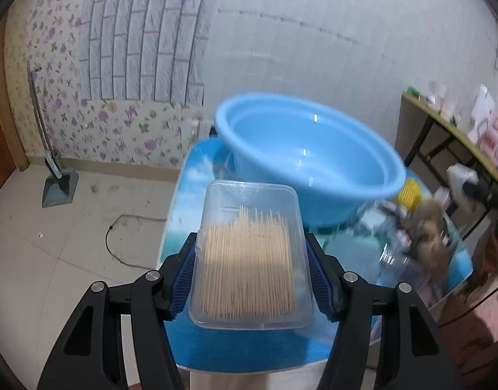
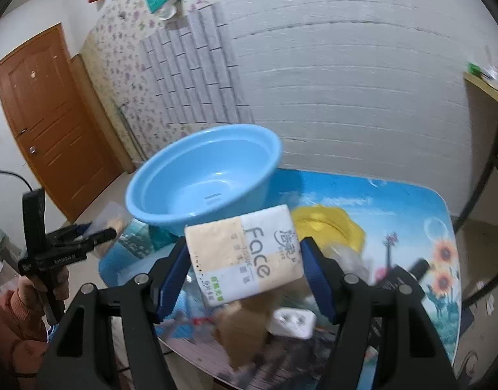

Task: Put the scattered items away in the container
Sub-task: 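Carry both items over the blue basin and open both grippers to drop them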

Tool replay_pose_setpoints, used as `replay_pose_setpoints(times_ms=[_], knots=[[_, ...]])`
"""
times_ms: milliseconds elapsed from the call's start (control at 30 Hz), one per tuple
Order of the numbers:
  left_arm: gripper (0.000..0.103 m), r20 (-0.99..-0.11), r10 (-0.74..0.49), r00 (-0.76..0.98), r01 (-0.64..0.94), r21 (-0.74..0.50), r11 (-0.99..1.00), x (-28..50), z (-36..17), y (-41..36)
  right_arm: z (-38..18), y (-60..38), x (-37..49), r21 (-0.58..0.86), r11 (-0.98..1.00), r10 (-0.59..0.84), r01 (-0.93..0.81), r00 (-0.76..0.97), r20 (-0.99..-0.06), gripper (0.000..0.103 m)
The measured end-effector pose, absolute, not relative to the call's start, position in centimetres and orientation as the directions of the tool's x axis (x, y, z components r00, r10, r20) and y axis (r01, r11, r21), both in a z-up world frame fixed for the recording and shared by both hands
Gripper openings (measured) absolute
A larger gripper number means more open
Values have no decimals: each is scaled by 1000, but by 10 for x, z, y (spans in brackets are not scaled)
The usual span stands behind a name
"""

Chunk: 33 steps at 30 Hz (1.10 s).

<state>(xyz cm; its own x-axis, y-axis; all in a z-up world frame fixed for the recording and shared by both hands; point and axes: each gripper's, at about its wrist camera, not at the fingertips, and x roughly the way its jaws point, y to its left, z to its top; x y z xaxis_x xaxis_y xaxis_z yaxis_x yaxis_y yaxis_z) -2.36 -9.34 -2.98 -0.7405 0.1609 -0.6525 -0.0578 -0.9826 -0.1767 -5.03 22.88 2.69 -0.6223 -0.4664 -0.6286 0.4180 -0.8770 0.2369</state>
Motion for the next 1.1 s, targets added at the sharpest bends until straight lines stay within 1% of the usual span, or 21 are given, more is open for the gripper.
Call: replay_pose_setpoints(times_ms=[200,367,467,733,833,933,967,1033,1100], knots=[[62,-596,155,-788,-66,-169,-983,-38,2,-94,34,195,-67,226,-844,-509,487,-590,-627,67],[62,-575,178,-799,-98,-169,-981,-62,12,-85,32,163,-83,168,-830,-501,533,-577,-645,67],[62,-582,196,-789,-125,-159,-979,-83,10,-75,31,152,-93,168,-822,-508,545,-566,-649,67],[62,-626,212,-750,-191,-102,-976,-139,-7,-46,21,123,-129,83,-833,-436,547,-558,-707,67],[62,-650,231,-724,-215,-105,-971,-155,-18,-38,15,119,-139,59,-834,-414,548,-552,-724,67],[62,-669,239,-704,-229,-104,-968,-164,-29,-33,10,118,-148,66,-831,-416,552,-538,-733,67],[62,-668,220,-711,-228,-77,-971,-166,-31,-30,8,118,-150,67,-831,-414,553,-533,-737,67],[62,-666,217,-714,-237,-62,-969,-166,-31,-27,3,116,-152,66,-831,-406,553,-521,-751,67],[62,-659,242,-712,-258,-75,-963,-166,-29,-29,-2,116,-153,66,-830,-401,555,-509,-761,67]])
